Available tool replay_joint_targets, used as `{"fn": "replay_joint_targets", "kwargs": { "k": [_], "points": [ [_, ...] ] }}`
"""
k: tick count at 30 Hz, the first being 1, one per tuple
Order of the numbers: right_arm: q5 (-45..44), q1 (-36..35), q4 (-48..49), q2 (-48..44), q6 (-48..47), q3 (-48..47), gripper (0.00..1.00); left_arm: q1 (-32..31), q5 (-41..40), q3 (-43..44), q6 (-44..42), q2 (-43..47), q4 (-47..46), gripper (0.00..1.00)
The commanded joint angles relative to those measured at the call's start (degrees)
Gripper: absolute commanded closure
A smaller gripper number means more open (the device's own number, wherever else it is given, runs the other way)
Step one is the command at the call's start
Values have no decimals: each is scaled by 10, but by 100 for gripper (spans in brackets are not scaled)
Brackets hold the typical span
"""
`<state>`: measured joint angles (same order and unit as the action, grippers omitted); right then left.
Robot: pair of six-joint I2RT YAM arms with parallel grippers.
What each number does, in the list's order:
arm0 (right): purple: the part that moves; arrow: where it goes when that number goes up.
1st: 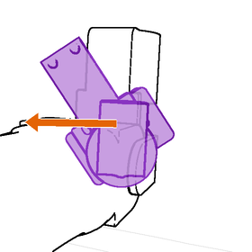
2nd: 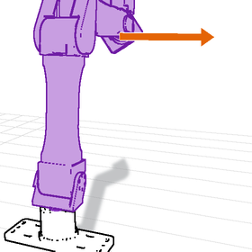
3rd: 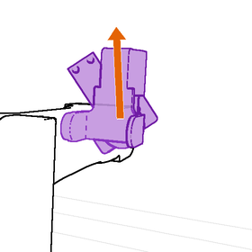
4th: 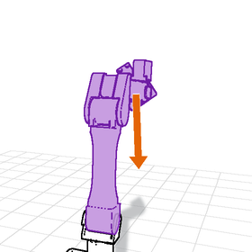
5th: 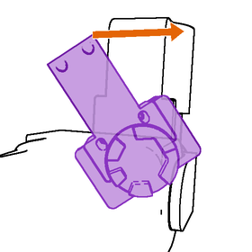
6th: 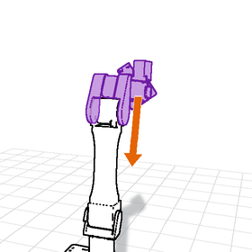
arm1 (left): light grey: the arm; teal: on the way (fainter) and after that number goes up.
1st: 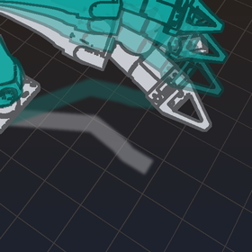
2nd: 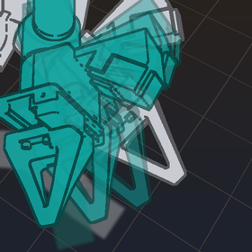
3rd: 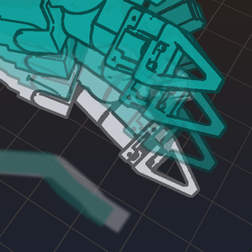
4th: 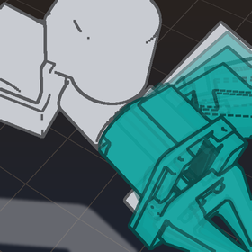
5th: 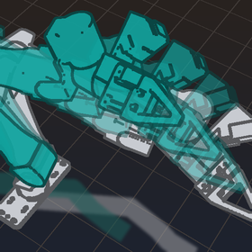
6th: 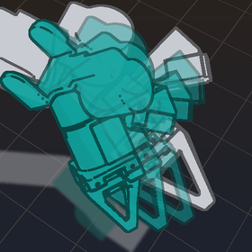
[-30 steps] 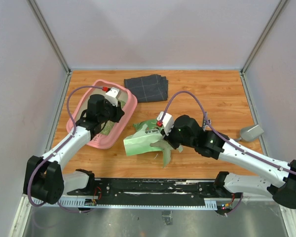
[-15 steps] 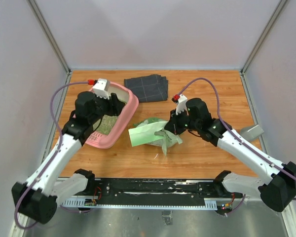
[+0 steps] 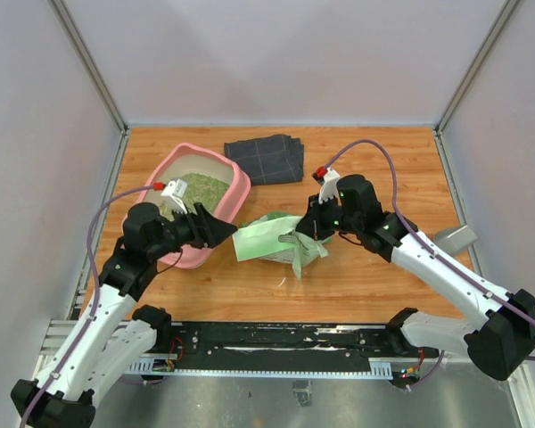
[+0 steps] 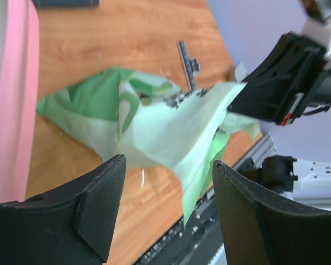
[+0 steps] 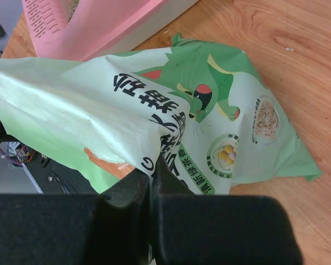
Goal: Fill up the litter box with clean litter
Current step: Open the cat litter bag at the center of the board.
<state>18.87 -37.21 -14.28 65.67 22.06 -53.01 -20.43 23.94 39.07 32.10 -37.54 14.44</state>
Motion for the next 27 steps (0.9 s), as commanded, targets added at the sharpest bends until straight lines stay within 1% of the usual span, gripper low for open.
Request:
{"fn": "replay_joint_targets", "kwargs": {
  "k": [1,5,7,9,11,13,15,17,18,20,22,23,24,25,26,27],
  "points": [
    [-24,12,57,-4,-6,-13,98,-2,67,-47,87,12,0,31],
    [-29,13,59,-2,-10,-12,98,-5,119,-85,172,43,-66,33],
    [-30,12,62,-1,-10,-12,98,-5,132,-103,221,57,-94,35],
    [-31,13,69,-1,-9,-9,97,-6,141,-123,284,57,-120,37],
    [-29,13,75,-2,-9,-6,97,-9,158,-148,329,48,-174,38],
    [-28,12,77,-3,-9,-5,96,-13,159,-157,352,37,-212,39],
    [-27,12,77,-4,-17,-2,94,-24,151,-147,357,25,-230,40],
    [-22,12,76,-7,-41,1,89,-41,141,-127,356,11,-237,42],
    [-17,12,73,-10,-58,1,84,-45,137,-112,352,-1,-237,45],
    [-17,12,52,-20,-100,0,72,-45,126,-94,347,-21,-231,59],
    [-34,12,16,-38,-150,-2,54,-45,121,-84,352,-39,-236,73],
    [-42,12,-5,-48,-173,-3,48,-45,123,-80,356,-47,-248,81],
    [-51,12,-24,-63,-198,-4,44,-46,124,-76,360,-53,-259,87],
    [-62,12,-48,-78,-220,-5,41,-46,122,-71,363,-58,-264,96],
    [-70,12,-62,-94,-244,-3,40,-46,117,-65,363,-61,-266,99],
    [-71,12,-70,-119,-285,4,40,-45,107,-59,361,-63,-264,100]
  ]
}}
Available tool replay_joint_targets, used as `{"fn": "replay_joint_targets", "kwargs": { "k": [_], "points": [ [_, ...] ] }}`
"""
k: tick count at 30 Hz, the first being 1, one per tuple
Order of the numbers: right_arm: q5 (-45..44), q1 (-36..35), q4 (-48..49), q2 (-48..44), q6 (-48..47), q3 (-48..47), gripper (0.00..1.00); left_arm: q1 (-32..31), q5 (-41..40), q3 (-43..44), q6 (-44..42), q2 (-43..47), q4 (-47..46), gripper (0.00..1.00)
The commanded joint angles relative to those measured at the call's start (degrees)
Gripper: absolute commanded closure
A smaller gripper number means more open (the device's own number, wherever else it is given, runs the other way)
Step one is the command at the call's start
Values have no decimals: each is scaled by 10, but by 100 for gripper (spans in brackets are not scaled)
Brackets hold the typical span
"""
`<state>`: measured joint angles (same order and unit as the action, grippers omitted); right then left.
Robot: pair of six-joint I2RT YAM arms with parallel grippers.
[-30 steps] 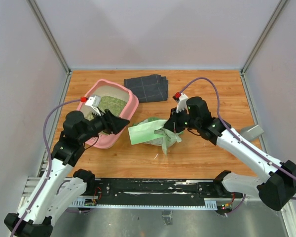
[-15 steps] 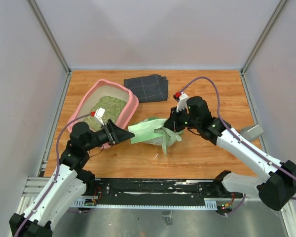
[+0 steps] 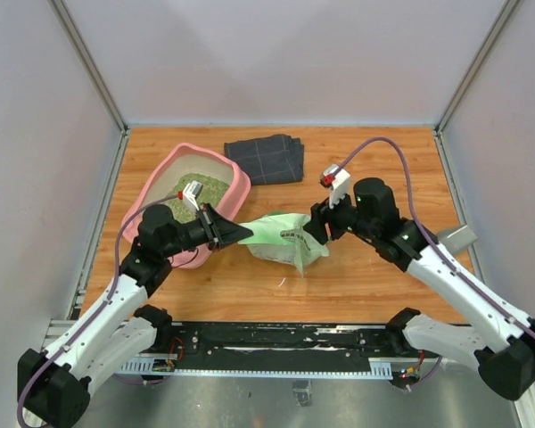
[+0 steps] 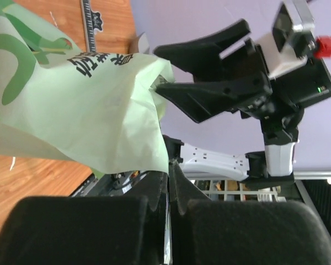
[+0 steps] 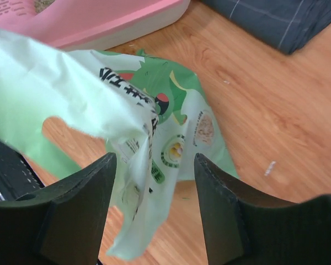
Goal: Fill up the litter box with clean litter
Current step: Open the cat litter bag at the center of the board.
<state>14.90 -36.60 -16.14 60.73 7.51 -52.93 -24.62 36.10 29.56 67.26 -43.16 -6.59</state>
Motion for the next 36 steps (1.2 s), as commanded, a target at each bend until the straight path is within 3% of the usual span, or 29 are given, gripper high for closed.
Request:
{"fn": "replay_joint_targets", "kwargs": {
  "k": [1,7,23,28,36],
  "points": [
    [-28,6,-57,-82,-156,9,39,-3,-22,43,7,-8,-52,100],
    [-35,6,-63,-140,-209,34,41,-4,-53,76,-17,-16,-26,98],
    [-46,3,56,-68,-266,44,50,-3,-44,88,-17,-16,-37,100],
    [-21,3,25,-47,-286,51,42,-3,-32,118,-29,-40,-40,100],
    [115,1,-7,-82,-282,91,25,1,-5,158,-47,-81,-15,100]
  ]
}}
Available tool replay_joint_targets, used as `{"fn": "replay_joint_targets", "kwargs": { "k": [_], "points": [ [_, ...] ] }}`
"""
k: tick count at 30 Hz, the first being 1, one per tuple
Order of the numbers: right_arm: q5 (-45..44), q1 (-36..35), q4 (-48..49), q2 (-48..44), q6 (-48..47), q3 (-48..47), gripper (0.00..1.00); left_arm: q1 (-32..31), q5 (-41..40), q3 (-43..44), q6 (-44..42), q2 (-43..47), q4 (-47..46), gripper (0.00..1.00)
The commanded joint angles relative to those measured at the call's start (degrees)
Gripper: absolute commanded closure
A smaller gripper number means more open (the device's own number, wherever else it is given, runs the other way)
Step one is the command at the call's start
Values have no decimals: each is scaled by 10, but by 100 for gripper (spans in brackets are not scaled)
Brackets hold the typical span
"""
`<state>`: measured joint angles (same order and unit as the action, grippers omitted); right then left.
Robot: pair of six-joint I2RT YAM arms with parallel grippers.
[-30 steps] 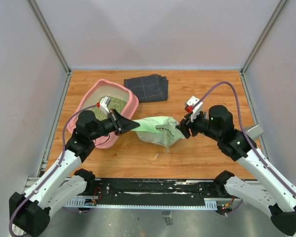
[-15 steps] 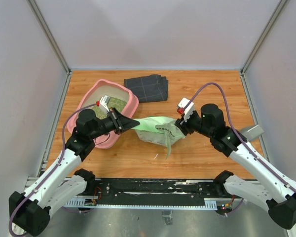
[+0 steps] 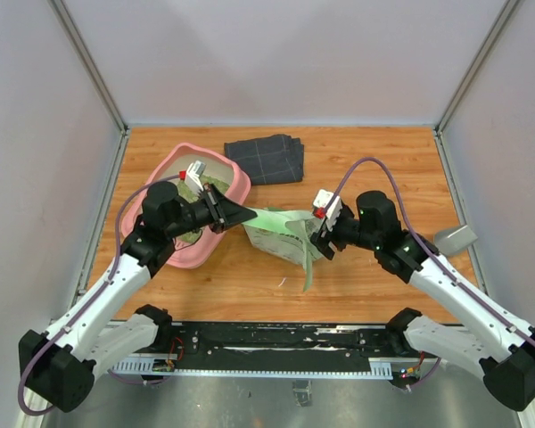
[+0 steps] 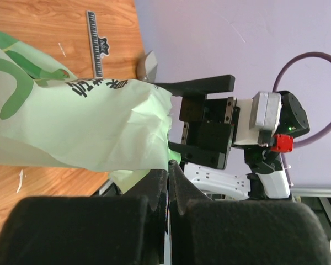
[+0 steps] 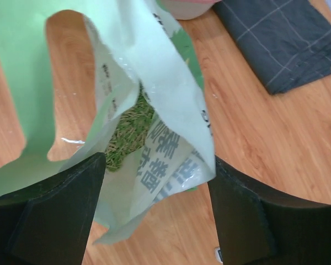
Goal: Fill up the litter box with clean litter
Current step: Open the cat litter bag at the center of the board.
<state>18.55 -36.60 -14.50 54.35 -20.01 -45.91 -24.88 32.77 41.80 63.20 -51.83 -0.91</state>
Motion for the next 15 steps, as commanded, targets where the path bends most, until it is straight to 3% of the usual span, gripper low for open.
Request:
{"fn": "replay_joint_targets", "kwargs": {
  "k": [1,6,11,15],
  "points": [
    [75,0,-24,-18,-9,24,24,5,34,33,-1,6,-77,100],
    [61,-9,-22,6,-8,17,25,7,8,34,-25,18,-43,94],
    [9,-31,2,17,12,-6,39,21,2,47,-53,1,-25,100],
    [-60,-32,4,22,26,-16,57,44,60,65,-68,-38,-31,100]
  ]
}}
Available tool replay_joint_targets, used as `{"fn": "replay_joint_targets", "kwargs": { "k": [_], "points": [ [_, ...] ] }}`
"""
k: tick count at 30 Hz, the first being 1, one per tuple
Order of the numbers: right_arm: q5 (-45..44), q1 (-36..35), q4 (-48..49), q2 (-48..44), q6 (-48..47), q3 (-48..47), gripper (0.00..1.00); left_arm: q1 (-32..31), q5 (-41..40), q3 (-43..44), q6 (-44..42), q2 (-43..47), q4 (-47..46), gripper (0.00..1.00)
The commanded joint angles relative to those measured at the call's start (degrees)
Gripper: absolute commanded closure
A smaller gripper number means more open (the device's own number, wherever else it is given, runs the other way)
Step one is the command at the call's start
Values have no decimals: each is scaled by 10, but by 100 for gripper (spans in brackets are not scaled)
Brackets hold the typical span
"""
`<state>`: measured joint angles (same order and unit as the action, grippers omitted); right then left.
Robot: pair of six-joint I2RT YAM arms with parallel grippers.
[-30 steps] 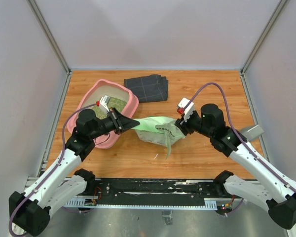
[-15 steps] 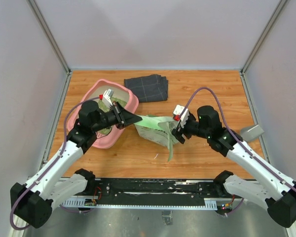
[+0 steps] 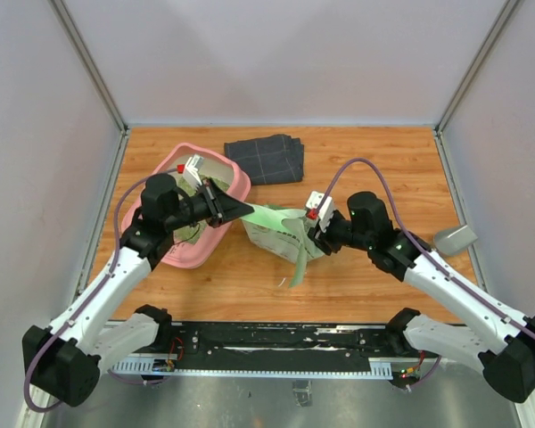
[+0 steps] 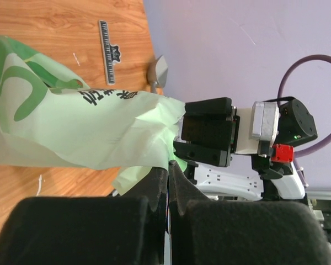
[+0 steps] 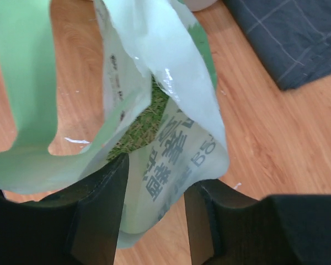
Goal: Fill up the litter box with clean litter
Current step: Open the cat litter bag at the center of the board.
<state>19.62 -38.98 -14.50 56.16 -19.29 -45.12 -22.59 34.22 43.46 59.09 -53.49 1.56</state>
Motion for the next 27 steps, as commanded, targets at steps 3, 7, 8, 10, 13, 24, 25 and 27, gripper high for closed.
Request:
{"fn": "replay_joint_targets", "kwargs": {
  "k": [3,7,8,10,13,24,25,27],
  "points": [
    [-104,-8,-29,19,33,-31,55,25,71,60,-38,-30,-54,100],
    [-104,-8,-90,29,47,-50,43,25,62,66,-69,-8,-27,100],
    [-92,-8,-106,30,41,-54,41,26,58,70,-86,-5,-7,100],
    [-76,-9,-140,31,27,-64,36,26,56,77,-103,-3,17,100],
    [-58,-16,-182,33,11,-77,29,26,64,77,-112,-4,28,100],
    [-85,-36,-294,14,-42,-134,20,27,86,57,-128,3,40,100],
    [-98,-36,-293,11,-35,-140,21,27,87,56,-128,4,40,100],
    [-128,-36,-277,5,-9,-150,23,27,89,51,-125,6,35,100]
  ]
}}
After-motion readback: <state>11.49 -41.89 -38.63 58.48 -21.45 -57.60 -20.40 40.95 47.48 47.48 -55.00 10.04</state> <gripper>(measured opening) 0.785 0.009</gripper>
